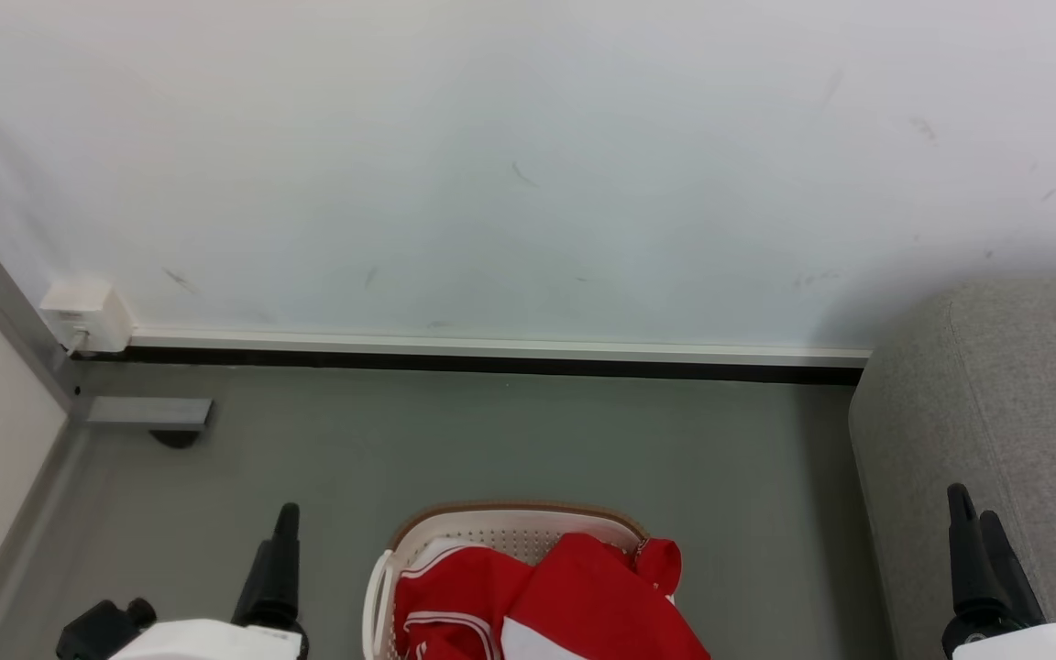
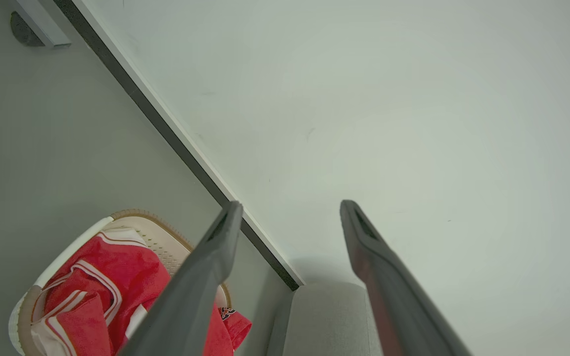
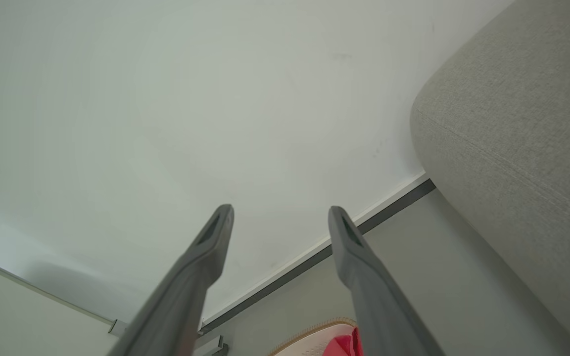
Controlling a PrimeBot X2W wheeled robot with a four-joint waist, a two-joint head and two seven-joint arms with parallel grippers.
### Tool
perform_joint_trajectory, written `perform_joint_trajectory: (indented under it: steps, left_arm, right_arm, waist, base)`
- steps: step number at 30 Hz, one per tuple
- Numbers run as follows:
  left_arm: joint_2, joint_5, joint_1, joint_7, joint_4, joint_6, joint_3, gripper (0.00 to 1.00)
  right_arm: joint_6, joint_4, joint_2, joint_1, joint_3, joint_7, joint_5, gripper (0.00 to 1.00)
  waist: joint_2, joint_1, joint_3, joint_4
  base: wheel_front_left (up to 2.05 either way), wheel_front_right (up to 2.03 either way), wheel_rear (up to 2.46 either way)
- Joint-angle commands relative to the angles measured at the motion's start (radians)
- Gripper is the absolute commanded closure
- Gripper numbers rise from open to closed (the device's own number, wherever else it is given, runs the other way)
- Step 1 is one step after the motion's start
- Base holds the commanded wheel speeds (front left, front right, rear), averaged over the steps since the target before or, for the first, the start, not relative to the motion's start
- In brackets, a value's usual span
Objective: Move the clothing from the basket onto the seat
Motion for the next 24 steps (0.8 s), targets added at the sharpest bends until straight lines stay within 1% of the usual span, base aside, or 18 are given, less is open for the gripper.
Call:
perform_joint_trajectory:
  steps: [1,2,3,4,8,9,12,18,24]
  left_arm:
    - [0.008,0.079,-0.012,-0.016,-0.018,0.007,-0.004,0.00]
    - [0.008,0.103,-0.011,-0.020,-0.019,0.010,-0.005,0.00]
    - [0.008,0.103,-0.011,-0.020,-0.019,0.010,-0.005,0.00]
    - [0.009,0.253,-0.004,-0.039,-0.025,0.024,-0.016,0.00]
    - [0.009,0.273,-0.002,-0.043,-0.024,0.025,-0.017,0.00]
    - [0.009,0.309,0.001,-0.049,-0.021,0.030,-0.019,0.00]
    - [0.009,0.356,0.004,-0.059,-0.018,0.035,-0.021,0.00]
    - [0.012,0.448,0.005,-0.078,-0.014,0.047,-0.024,0.00]
    - [0.017,0.536,0.010,-0.094,-0.015,0.069,-0.029,0.00]
  right_arm:
    - [-0.001,-0.023,-0.012,-0.004,0.006,-0.015,-0.058,0.00]
    - [-0.001,-0.025,-0.013,-0.003,0.007,-0.020,-0.076,0.00]
    - [-0.001,-0.025,-0.013,-0.003,0.007,-0.020,-0.076,0.00]
    - [-0.001,-0.026,-0.020,0.002,0.023,-0.039,-0.193,0.00]
    - [-0.001,-0.023,-0.021,0.002,0.025,-0.043,-0.211,0.00]
    - [-0.001,-0.016,-0.022,0.004,0.028,-0.049,-0.245,0.00]
    - [-0.001,-0.005,-0.023,0.004,0.034,-0.058,-0.290,0.00]
    - [-0.001,0.006,-0.026,0.006,0.043,-0.077,-0.369,0.00]
    - [-0.001,0.014,-0.026,0.009,0.049,-0.094,-0.437,0.00]
  waist:
    - [-0.0001,0.0000,0.000,0.001]
    - [-0.0001,0.0000,0.000,0.001]
    - [-0.0001,0.0000,0.000,0.001]
    - [-0.0001,0.0000,-0.001,0.005]
    - [-0.0001,0.0000,-0.001,0.005]
    - [-0.0001,0.0000,-0.002,0.006]
    - [-0.0001,0.0000,-0.002,0.008]
    - [-0.0001,0.0000,-0.004,0.011]
    - [-0.0001,0.0000,-0.007,0.014]
  base:
    - [0.00,0.00,0.00]
    - [0.00,0.00,0.00]
    - [0.00,0.00,0.00]
    - [0.00,0.00,0.00]
    - [0.00,0.00,0.00]
    - [0.00,0.00,0.00]
    - [0.00,0.00,0.00]
    - [0.00,0.00,0.00]
    - [0.00,0.00,0.00]
